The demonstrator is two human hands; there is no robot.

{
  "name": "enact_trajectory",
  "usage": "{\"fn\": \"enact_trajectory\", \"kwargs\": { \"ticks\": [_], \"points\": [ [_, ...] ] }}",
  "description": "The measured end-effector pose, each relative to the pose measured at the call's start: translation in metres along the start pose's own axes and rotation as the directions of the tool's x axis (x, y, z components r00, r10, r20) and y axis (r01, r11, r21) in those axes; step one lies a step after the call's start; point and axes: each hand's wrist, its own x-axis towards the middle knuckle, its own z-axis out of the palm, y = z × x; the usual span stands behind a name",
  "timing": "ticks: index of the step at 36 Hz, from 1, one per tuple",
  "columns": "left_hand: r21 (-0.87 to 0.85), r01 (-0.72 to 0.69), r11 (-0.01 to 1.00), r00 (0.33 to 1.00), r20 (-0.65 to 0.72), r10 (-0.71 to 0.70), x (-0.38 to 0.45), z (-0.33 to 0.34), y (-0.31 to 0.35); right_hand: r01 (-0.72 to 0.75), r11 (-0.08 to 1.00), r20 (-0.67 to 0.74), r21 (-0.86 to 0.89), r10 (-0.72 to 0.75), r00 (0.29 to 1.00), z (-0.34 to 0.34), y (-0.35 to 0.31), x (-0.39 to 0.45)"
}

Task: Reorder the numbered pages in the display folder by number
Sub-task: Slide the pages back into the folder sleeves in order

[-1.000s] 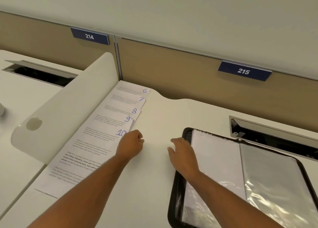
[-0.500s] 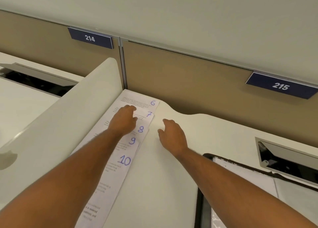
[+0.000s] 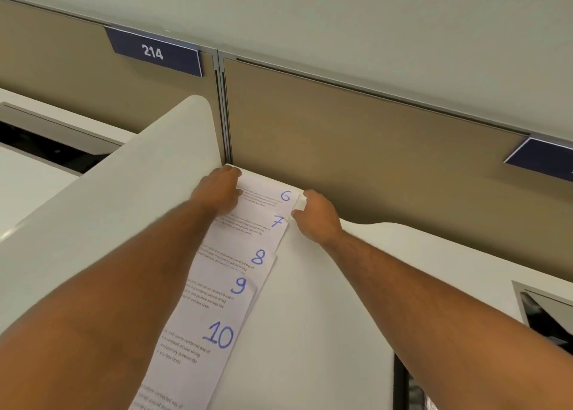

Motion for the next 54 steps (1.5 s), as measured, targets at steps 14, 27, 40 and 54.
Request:
{"fn": "enact_trajectory", "kwargs": {
  "ticks": [14, 27, 40, 54],
  "points": [
    [0.19, -0.134, 0.973, 0.985, 0.133, 0.11, 0.044, 0.017, -0.009, 0.046, 0.998, -0.011, -0.053, -0.046, 0.999, 0.016, 0.002, 0.057],
    [0.223, -0.187, 0.957, 0.972, -0.098, 0.213, 0.048, 0.017, -0.015, -0.073, 0.964, -0.04, 0.255, 0.086, 0.996, 0.023, -0.003, 0.06],
    [0.252, -0.174, 0.952, 0.884, -0.386, 0.264, 0.026, -0.051, 0.001, 0.063, 0.878, -0.173, 0.475, 0.023, 0.985, -0.027, -0.036, 0.032],
    [0.108, -0.302, 0.947, 0.747, -0.59, 0.306, -0.045, -0.138, 0.065, 0.243, 0.884, -0.438, 0.4, -0.049, 0.898, -0.149, -0.036, -0.06]
  ]
}}
